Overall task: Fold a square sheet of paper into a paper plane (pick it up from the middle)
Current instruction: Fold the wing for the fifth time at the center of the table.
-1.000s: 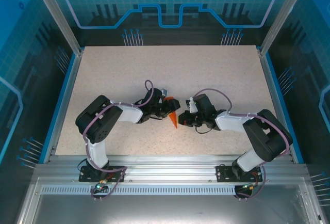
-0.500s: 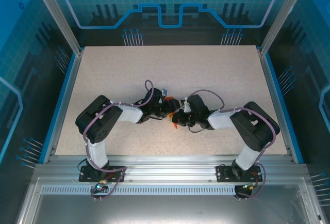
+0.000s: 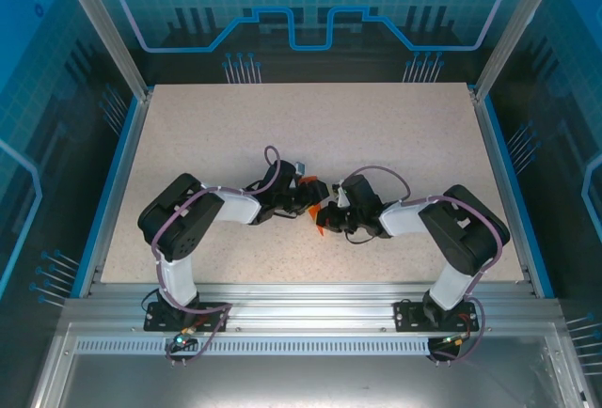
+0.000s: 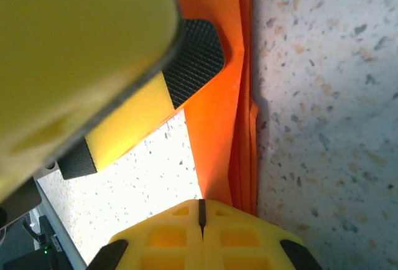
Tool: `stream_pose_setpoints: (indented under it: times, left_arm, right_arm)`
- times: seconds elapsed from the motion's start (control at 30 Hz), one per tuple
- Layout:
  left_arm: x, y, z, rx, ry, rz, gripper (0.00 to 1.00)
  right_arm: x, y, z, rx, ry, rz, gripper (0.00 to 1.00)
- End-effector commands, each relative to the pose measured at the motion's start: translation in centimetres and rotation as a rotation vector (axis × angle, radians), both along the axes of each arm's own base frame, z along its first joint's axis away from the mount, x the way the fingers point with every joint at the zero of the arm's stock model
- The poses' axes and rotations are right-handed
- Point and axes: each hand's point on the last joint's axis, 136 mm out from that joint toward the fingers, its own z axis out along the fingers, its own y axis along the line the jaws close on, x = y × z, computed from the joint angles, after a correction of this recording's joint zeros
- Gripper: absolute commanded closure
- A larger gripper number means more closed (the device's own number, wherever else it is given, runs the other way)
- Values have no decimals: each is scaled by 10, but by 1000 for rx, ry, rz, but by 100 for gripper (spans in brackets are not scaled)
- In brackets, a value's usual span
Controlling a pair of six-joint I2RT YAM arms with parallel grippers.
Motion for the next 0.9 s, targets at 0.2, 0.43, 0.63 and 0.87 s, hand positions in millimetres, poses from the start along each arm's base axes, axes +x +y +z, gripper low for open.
stream_pose_setpoints:
  times: [0.2,0.43,0.63,0.87]
  left_arm:
    - [-5,4,-16,24,45,-3,40]
    - [-3,5,-18,32,50,2,40]
    - [-3,6,-21,37,60,6,40]
    - [-5,4,-21,25,63,-9,40]
  right_arm:
    - [-42,-32,-40,-163,161,36,99]
    - [-57,-35,-36,-171,172,80,99]
    - [-66,-39,-35,-182,190,108,99]
    - [-62,-35,-18,-144,139,114,98]
